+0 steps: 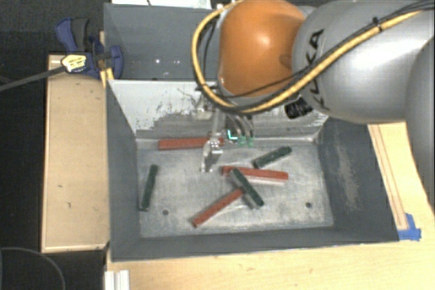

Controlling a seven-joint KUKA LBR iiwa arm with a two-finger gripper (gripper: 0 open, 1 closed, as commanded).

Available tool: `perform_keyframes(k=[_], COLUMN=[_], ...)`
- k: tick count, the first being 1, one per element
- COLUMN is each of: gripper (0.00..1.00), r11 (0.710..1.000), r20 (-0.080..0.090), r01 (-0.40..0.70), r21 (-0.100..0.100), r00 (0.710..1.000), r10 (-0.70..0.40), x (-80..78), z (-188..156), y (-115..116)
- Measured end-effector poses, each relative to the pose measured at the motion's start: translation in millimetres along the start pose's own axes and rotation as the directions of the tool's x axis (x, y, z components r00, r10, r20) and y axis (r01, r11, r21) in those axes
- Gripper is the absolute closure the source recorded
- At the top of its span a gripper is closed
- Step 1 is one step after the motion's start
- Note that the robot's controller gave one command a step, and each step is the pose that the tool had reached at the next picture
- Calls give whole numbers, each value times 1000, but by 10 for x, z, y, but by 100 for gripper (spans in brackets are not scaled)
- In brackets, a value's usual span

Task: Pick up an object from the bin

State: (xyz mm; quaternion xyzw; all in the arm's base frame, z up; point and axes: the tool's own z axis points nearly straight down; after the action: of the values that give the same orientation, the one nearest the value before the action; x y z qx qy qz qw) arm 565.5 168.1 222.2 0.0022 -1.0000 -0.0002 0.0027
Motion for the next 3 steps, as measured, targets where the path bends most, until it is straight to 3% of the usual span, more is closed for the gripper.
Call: perform_keyframes(k=[1,2,3], gripper=[0,0,0], r11=[1000,996,986], r20=[8,12,11], r01=[-4,92,164], r21=[-1,-1,1], r00=[1000,996,986], r10=[4,-92,-164], x=[-18,130,348], z=[-47,304,961], y=[-10,-190,-118])
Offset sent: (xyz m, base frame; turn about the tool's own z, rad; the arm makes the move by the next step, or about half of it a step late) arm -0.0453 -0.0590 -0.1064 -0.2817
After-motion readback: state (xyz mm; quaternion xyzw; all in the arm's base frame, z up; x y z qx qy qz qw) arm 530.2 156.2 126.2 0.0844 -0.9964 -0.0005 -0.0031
